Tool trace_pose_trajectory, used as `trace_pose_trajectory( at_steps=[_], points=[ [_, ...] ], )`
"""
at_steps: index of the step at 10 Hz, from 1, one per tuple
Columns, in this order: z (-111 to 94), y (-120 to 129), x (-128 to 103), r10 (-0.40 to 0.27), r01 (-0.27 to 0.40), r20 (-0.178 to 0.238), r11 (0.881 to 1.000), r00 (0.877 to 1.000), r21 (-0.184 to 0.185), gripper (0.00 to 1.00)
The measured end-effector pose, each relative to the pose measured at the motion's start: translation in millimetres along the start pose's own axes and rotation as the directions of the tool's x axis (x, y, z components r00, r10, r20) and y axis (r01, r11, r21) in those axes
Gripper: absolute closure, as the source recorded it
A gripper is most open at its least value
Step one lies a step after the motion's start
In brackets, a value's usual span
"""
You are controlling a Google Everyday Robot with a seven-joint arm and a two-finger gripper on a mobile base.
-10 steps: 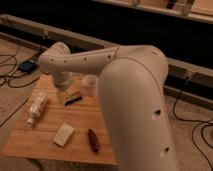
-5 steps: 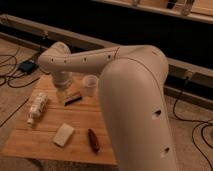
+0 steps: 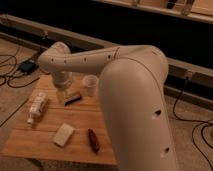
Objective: Push the eraser across the table
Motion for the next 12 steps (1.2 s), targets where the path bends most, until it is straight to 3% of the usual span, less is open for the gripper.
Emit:
trace_pose_trajectory(
  at_steps=[2, 7, 12],
  points=[
    [2.5, -2.4, -1.8, -0.010, 0.010, 0.002, 1.000, 1.000, -0.001, 0.20],
    [25.5, -38.1, -28.3, -0.115, 0.115, 0.032, 0.993, 0.993, 0.005, 0.20],
    [70.9, -62.9, -53.4, -0.219, 0.219, 0.033, 0.976, 0.975, -0.009, 0.20]
  ],
)
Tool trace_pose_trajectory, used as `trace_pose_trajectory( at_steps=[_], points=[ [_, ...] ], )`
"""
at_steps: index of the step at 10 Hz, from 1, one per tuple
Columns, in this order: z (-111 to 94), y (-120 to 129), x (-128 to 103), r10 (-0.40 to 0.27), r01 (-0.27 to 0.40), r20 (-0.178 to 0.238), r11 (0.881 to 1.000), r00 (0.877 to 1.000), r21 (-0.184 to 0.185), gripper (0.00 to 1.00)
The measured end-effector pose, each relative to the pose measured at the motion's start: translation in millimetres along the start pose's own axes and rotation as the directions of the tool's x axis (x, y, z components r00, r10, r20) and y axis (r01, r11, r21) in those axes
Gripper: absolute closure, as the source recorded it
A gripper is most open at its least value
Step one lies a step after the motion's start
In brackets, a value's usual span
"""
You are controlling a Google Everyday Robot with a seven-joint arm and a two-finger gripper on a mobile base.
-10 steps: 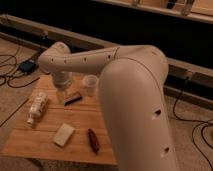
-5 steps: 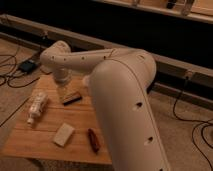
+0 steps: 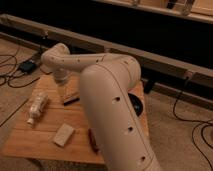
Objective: Push the eraser across the table
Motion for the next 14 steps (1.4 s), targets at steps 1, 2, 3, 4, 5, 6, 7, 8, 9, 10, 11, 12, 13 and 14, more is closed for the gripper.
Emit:
trace_pose_trajectory(
  at_steps=[1, 2, 3, 4, 5, 6, 7, 8, 9, 10, 11, 12, 13, 14],
  points=[
    [11.9, -6.0, -1.1, -0.013, 0.013, 0.000, 1.000, 1.000, -0.002, 0.20],
    [22.6, -10.4, -2.1, -0.019, 0.019, -0.001, 1.000, 1.000, -0.006, 0.20],
    [35.9, -15.3, -0.6, -0.022, 0.022, -0.006, 1.000, 1.000, -0.013, 0.20],
    [44.0, -18.3, 0.7, -0.021, 0.021, -0.009, 1.000, 1.000, -0.018, 0.20],
    [54.9, -21.7, 3.8, -0.017, 0.016, -0.014, 0.999, 1.000, -0.030, 0.20],
    [61.9, -23.3, 6.6, -0.013, 0.013, -0.018, 0.999, 1.000, -0.039, 0.20],
    [69.1, -23.7, 8.9, -0.012, 0.011, -0.021, 0.999, 1.000, -0.053, 0.20],
    [76.1, -21.5, 10.5, -0.014, 0.012, -0.025, 0.997, 1.000, -0.073, 0.20],
    [82.1, -19.1, 12.1, -0.018, 0.016, -0.027, 0.995, 0.999, -0.094, 0.20],
    [87.2, -16.0, 13.7, -0.023, 0.019, -0.027, 0.993, 0.999, -0.116, 0.20],
    [91.1, -13.4, 15.1, -0.026, 0.022, -0.028, 0.991, 0.999, -0.134, 0.20],
    [95.0, -10.6, 16.7, -0.031, 0.026, -0.030, 0.988, 0.999, -0.151, 0.20],
    [100.8, -6.4, 19.3, -0.035, 0.029, -0.032, 0.984, 0.999, -0.175, 0.20],
    [103.2, -4.6, 20.3, -0.036, 0.029, -0.034, 0.982, 0.999, -0.184, 0.20]
  ],
)
